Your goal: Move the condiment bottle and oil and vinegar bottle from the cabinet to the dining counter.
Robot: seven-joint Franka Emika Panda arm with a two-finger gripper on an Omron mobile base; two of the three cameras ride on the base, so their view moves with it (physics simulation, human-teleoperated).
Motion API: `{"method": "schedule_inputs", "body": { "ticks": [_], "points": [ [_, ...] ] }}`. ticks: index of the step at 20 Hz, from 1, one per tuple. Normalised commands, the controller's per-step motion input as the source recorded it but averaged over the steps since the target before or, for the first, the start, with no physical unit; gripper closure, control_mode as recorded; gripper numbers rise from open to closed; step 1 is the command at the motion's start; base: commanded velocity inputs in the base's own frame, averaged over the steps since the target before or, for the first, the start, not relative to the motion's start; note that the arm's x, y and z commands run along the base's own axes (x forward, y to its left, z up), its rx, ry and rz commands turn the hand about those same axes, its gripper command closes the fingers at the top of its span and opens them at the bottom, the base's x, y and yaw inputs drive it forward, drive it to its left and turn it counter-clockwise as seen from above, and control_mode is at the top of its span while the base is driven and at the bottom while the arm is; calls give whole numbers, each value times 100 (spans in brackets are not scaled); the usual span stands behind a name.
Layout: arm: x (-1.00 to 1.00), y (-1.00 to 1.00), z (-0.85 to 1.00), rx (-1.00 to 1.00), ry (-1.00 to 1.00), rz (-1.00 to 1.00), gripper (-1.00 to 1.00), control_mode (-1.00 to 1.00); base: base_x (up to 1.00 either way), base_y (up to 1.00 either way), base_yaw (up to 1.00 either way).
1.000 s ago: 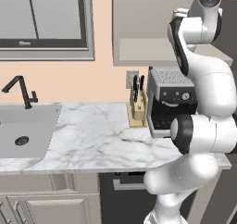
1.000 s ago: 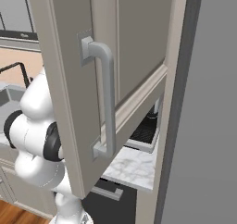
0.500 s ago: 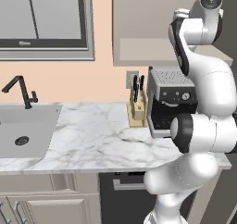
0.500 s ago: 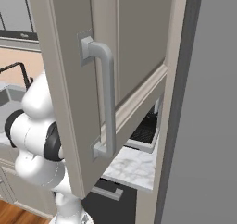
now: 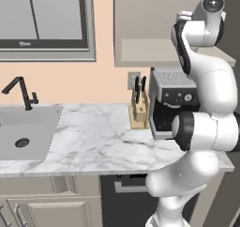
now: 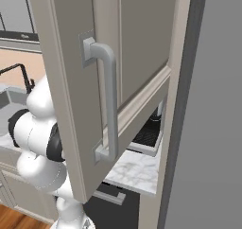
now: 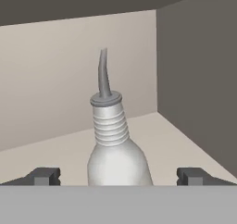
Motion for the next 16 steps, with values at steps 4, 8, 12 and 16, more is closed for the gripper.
{"method": "schedule_inputs", "body": {
  "ticks": [4,8,12,16],
  "points": [
    [20,-8,-10,0,0,0,-100,-100,0,0,0],
    [19,0,-19,0,0,2,-100,-100,0,0,0],
    [24,0,-19,0,0,3,100,-100,0,0,0],
    [2,-1,-9,0,0,3,100,-100,0,0,0]
  ]
}}
